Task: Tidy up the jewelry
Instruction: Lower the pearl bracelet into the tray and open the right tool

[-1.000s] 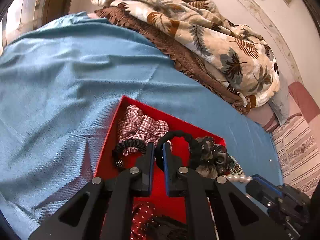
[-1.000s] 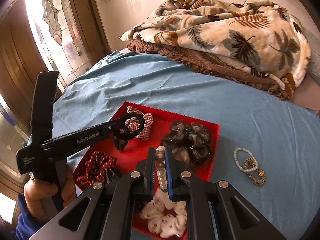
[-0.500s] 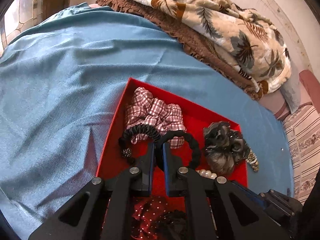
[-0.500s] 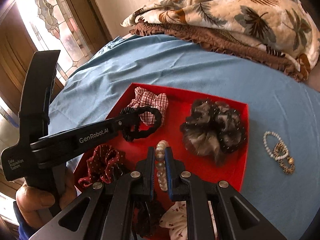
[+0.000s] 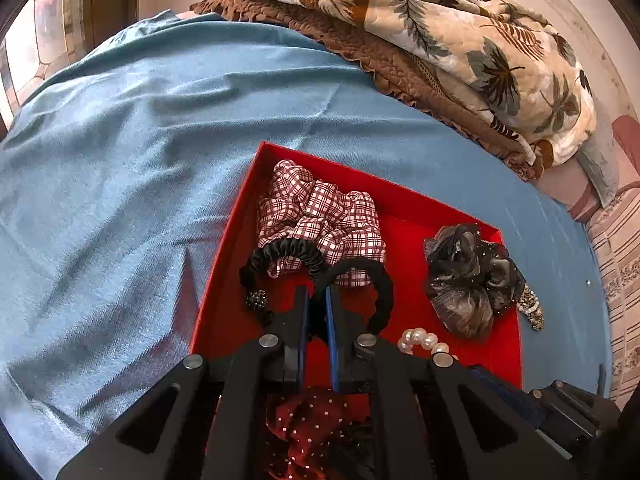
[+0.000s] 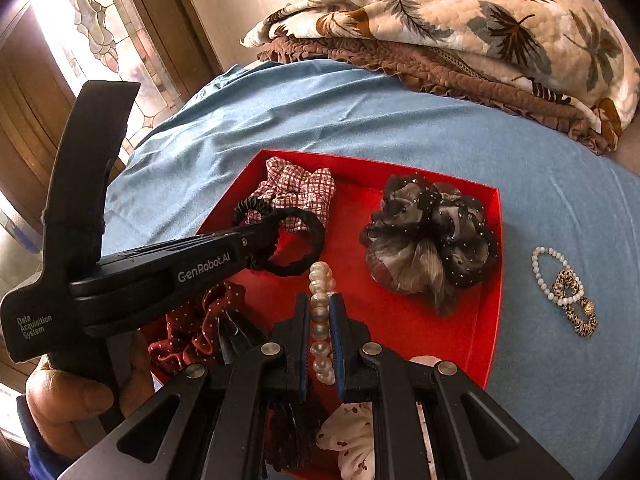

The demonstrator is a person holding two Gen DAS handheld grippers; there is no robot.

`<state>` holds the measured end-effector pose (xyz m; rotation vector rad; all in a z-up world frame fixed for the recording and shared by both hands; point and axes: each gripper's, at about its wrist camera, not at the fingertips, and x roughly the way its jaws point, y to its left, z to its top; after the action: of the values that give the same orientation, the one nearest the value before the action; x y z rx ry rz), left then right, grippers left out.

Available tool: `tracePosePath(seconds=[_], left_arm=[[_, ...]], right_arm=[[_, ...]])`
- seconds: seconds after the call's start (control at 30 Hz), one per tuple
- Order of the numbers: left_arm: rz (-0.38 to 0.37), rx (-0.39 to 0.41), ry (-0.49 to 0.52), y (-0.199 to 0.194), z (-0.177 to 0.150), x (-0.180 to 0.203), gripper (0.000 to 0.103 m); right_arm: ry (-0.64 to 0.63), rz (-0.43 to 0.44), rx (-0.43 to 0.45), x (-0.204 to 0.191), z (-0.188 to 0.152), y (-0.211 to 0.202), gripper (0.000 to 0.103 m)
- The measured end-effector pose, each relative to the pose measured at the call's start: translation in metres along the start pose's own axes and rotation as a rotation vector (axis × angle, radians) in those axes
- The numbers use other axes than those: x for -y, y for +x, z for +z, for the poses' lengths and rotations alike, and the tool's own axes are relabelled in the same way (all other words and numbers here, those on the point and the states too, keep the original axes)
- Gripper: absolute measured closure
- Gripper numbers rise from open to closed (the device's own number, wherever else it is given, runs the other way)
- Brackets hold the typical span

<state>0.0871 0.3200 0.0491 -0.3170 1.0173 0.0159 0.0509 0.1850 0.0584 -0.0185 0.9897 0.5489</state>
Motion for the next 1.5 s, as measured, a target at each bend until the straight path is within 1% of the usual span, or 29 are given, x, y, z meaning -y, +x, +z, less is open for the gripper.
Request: tracePosePath(seconds=[0.3, 0.73, 1.3, 1.5], left_arm=[[0.042, 0.02, 0.061, 0.0, -0.001, 0.013, 0.095], [0.112, 0.045, 0.131, 0.0, -0.006, 0.026, 0.095], [0.154, 0.054, 0.166, 0.002, -0.007, 0.031, 0.095], [0.165, 0.06, 0.157, 0.002, -0.007, 0.032, 0.095]], right_arm=[[0.01, -0.022, 0.002, 0.007, 0.0, -0.002, 0.092], [0.016, -0.059, -0.025, 0.015, -0.008, 0.005, 0.092], [0.022, -0.062, -0.033, 0.021, -0.012, 0.008, 0.092], [0.023, -0.062, -0.02, 0.025, -0.014, 0.006, 0.092]])
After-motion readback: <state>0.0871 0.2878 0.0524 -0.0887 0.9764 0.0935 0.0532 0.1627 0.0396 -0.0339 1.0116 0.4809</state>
